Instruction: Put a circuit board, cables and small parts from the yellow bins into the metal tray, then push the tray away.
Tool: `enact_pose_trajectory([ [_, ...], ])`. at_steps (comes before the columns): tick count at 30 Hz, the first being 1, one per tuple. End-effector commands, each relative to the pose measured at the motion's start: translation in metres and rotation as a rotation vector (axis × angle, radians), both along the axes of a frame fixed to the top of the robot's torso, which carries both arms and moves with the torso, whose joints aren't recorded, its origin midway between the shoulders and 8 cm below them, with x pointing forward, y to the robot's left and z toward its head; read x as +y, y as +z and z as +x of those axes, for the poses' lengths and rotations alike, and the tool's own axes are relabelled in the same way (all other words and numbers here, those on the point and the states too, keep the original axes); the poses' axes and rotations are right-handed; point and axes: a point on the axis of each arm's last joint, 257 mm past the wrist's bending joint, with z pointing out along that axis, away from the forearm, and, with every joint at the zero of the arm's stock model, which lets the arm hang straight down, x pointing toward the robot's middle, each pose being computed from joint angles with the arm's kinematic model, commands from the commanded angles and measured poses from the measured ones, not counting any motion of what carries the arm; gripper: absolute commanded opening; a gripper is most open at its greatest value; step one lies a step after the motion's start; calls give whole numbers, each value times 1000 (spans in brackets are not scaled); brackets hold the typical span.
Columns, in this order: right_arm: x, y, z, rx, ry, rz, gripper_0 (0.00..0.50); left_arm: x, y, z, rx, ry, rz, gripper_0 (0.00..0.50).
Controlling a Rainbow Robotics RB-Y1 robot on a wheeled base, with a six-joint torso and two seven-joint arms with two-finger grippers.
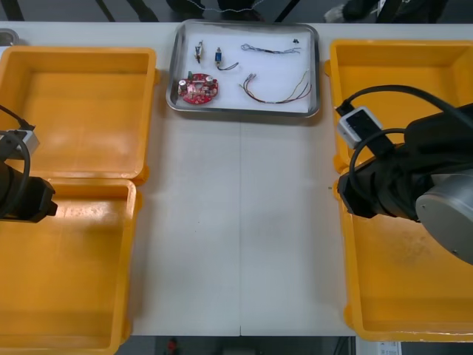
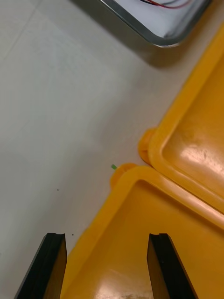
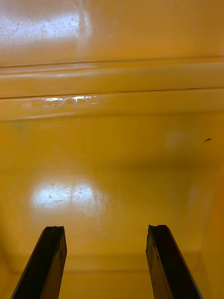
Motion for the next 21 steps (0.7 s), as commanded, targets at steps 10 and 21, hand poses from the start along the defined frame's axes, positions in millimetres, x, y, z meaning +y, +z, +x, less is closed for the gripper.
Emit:
enact_pose_trajectory([
  [10,-87,14,-8,-13,-230,79,500,18,11,-3,-13,14,37,500],
  [21,-153,13,-5,25,-400,112,500,18,11,-3,-13,14,37,500],
])
